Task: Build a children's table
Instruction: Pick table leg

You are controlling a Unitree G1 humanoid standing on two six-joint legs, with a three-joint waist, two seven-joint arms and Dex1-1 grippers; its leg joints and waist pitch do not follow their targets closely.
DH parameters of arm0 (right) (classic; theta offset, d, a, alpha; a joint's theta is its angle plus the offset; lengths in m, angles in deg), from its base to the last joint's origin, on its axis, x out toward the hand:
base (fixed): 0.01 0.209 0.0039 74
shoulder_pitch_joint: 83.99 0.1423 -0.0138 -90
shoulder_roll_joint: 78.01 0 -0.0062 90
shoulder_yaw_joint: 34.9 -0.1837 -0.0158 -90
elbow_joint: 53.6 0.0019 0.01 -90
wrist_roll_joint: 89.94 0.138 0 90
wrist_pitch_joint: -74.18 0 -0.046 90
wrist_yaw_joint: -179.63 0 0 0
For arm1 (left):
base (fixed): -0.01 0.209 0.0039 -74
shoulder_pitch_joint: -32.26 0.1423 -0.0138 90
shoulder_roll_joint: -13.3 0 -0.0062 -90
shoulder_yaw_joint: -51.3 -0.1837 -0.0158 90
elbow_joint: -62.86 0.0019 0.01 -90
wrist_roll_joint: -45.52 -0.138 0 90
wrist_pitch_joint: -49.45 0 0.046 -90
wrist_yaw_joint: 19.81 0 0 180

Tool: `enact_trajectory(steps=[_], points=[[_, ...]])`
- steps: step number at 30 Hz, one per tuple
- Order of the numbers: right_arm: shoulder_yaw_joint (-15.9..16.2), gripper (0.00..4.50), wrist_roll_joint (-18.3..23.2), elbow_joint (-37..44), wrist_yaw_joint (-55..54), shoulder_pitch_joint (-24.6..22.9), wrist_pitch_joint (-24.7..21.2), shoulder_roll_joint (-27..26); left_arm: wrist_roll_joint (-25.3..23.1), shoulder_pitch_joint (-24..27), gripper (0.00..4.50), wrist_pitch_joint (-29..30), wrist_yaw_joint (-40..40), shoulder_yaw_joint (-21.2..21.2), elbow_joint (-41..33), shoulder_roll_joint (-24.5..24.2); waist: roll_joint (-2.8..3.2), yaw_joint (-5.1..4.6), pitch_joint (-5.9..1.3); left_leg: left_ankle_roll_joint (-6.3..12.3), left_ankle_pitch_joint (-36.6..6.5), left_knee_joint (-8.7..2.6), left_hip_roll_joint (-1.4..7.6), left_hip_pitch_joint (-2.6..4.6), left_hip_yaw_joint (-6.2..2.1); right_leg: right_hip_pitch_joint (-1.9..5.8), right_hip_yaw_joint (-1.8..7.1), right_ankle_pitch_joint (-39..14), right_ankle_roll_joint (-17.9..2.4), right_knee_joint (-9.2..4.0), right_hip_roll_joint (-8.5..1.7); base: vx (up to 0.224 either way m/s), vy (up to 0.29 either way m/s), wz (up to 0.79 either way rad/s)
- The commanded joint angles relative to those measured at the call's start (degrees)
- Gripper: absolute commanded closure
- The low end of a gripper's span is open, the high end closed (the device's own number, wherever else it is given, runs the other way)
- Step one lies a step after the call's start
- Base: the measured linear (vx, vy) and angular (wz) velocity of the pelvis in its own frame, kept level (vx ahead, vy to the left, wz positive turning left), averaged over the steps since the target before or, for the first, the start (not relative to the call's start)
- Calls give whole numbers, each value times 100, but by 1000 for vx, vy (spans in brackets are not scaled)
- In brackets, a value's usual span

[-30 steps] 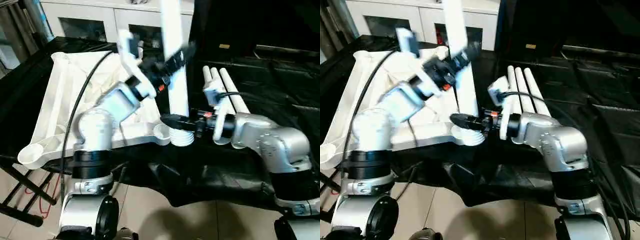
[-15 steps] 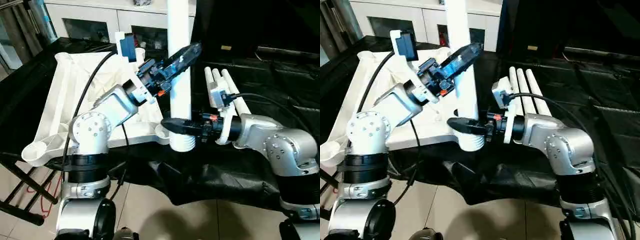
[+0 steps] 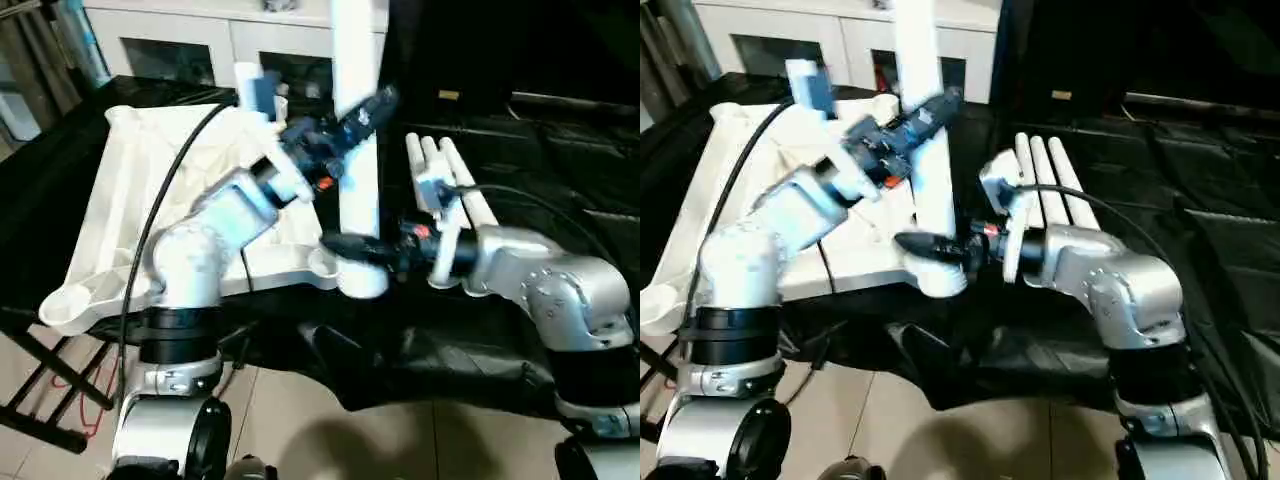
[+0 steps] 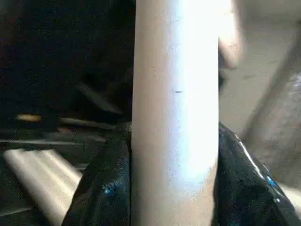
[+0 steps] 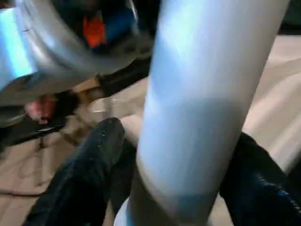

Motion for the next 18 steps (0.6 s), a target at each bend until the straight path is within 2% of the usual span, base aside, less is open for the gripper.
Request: enact_trajectory(steps=[1, 4, 7, 9, 12, 14, 15, 18], points=[[105, 140, -285, -113, -365, 152, 39, -49, -438, -222, 265, -104, -606, -67, -3, 22, -30, -30, -467, -153, -625, -402, 315, 127, -133, 285, 321, -548, -1034, -436, -480, 0, 0, 0], [186, 140, -405, -197, -543, 209, -17, -113, -582, -276, 265, -85, -872, -101, -38, 47, -31, -54, -470, -116, -528, -391, 305, 105, -134, 300, 319, -351, -1093, -414, -485, 0, 0, 0], [269, 140, -595, -387, -881, 282, -100, -306, -783, -308, 265, -187, -1139, -144, -47, 112, -14, -66, -484, -65, -462, -381, 306, 117, -130, 293, 314, -172, -1185, -401, -482, 0, 0, 0], [283, 140, -725, -600, -1146, 338, -118, -455, -884, -307, 265, -264, -1321, -128, -21, 192, -16, -92, -479, -73, -489, -384, 307, 114, -128, 284, 314, -190, -1233, -401, -481, 0, 0, 0], [247, 140, -877, -931, -1461, 420, -31, -658, -980, -313, 265, -329, -1488, -112, 6, 281, -15, -77, -475, -99, -562, -388, 311, 121, -125, 289, 321, -280, -1216, -416, -489, 0, 0, 0], [166, 174, -928, -1146, -1637, 473, 83, -808, -1034, -320, 265, -343, -1576, -117, 16, 306, -19, -89, -468, -136, -627, -394, 313, 126, -121, 275, 322, -357, -1201, -427, -490, 0, 0, 0], [130, 174, -908, -1189, -1663, 479, 103, -863, -1057, -317, 265, -345, -1610, -121, 14, 322, -38, -93, -470, -143, -621, -394, 312, 123, -118, 278, 323, -360, -1202, -423, -492, 0, 0, 0], [147, 194, -876, -1125, -1596, 455, 60, -863, -1084, -309, 265, -343, -1619, -120, 4, 334, -23, -72, -477, -128, -562, -393, 319, 133, -123, 281, 326, -247, -1152, -407, -488, 0, 0, 0]])
